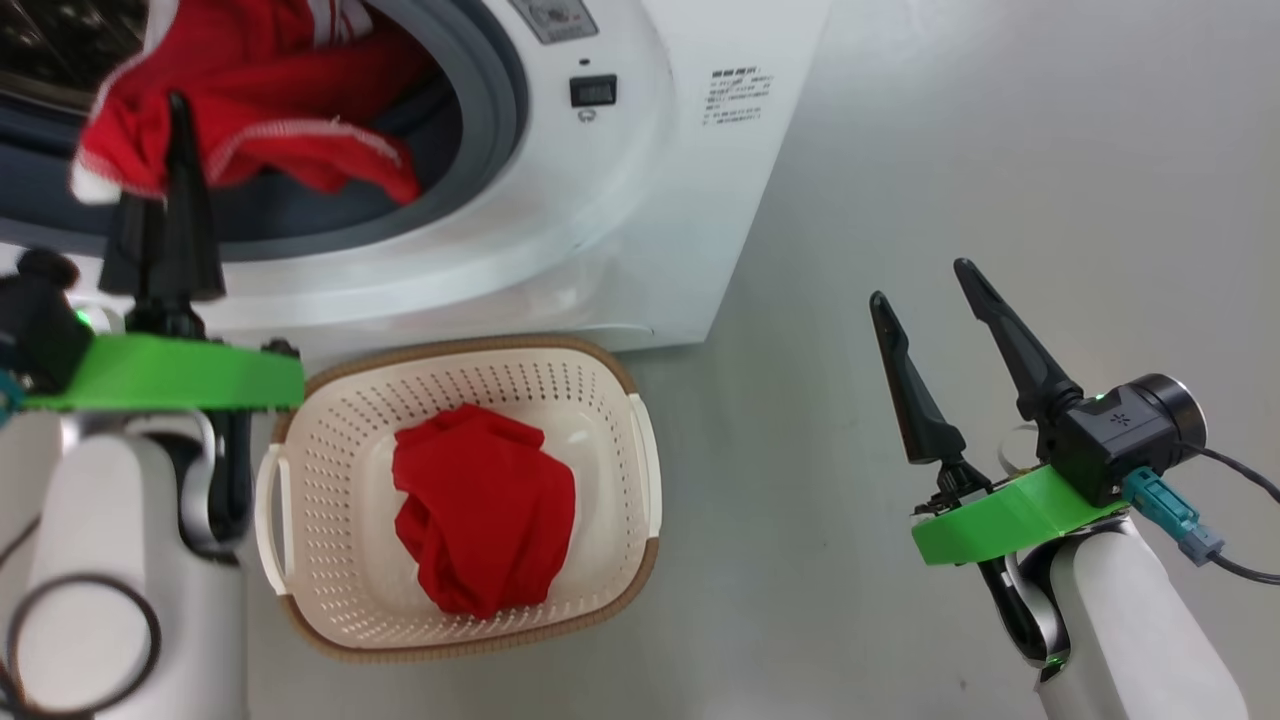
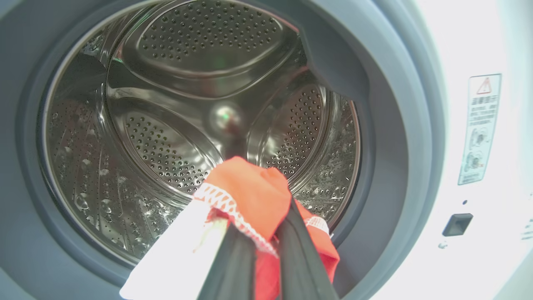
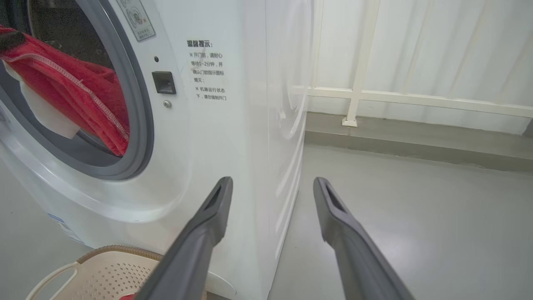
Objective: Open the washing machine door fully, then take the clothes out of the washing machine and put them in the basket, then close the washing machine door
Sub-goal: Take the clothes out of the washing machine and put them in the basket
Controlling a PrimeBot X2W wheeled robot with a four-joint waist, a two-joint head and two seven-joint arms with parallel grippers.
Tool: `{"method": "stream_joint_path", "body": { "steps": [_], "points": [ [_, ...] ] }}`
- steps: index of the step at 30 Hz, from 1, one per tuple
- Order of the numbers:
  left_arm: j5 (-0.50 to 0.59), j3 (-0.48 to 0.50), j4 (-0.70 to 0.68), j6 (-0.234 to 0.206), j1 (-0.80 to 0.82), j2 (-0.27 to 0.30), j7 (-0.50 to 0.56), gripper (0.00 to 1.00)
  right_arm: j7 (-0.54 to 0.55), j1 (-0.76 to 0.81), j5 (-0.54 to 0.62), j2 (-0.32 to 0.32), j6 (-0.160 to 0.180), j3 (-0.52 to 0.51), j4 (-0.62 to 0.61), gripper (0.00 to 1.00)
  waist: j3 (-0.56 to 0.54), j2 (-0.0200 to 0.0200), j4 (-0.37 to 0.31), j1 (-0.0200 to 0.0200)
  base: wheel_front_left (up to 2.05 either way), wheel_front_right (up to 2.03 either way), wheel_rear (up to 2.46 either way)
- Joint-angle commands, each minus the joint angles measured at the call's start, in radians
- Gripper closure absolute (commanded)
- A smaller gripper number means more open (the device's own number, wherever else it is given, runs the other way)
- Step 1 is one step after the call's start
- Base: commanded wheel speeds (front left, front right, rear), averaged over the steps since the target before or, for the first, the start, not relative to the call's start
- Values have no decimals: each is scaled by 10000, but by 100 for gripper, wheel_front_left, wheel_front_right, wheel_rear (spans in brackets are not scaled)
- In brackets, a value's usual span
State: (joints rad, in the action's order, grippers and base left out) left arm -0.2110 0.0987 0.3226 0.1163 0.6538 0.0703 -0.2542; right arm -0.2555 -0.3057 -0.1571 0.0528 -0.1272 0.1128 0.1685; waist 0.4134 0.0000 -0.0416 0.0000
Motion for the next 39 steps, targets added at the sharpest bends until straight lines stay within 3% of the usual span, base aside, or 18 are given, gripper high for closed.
{"method": "stream_joint_path", "body": {
  "steps": [1, 13, 21, 32, 39],
  "points": [
    [68, 314, -428, 66, -341, 230, -75, 100, -63, 244, 23, -26, -35, 252, -166, 0, -316, 0, 55, 0, 0, 0, 0],
    [138, 370, -1418, 108, -2619, 77, -75, 100, -63, 766, -144, -26, -35, 299, 119, 0, -1657, 0, -16, 0, 0, 0, 0],
    [-36, 108, -2225, -198, -3898, -141, -76, 100, -63, 1161, -178, -26, -35, 295, 296, 0, -2433, 0, -4, 0, 0, 0, 0],
    [-259, -458, -3623, -742, -4830, -190, -76, 100, -63, 1339, -318, -26, -35, 345, 288, 0, -2575, 0, 10, 0, 0, 0, 0],
    [-663, -860, -2929, -806, -4963, -196, 34, 100, -63, 1257, -333, -26, -35, 399, 258, 0, -2400, 0, -35, 0, 0, 0, 0]
  ]
}}
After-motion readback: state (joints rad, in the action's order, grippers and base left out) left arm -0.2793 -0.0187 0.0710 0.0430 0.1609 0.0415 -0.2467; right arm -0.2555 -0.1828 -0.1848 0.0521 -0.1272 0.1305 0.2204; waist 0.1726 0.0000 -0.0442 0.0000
